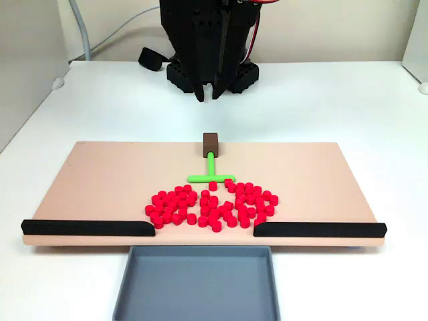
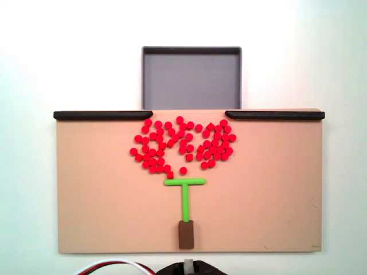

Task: Grasp a green tool by the dark brown handle.

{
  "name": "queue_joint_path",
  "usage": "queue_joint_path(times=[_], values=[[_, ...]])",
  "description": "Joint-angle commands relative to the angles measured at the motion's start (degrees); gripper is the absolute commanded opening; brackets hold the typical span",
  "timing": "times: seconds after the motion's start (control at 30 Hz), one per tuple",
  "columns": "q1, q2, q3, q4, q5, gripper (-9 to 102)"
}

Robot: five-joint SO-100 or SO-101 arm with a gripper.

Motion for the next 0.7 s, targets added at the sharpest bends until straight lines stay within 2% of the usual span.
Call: queue_joint_path(times=[0.0, 0.67], values=[[2.9, 8.0, -1.14, -0.79, 5.89, 0], [2.99, 8.09, -0.79, -0.79, 5.54, 0]])
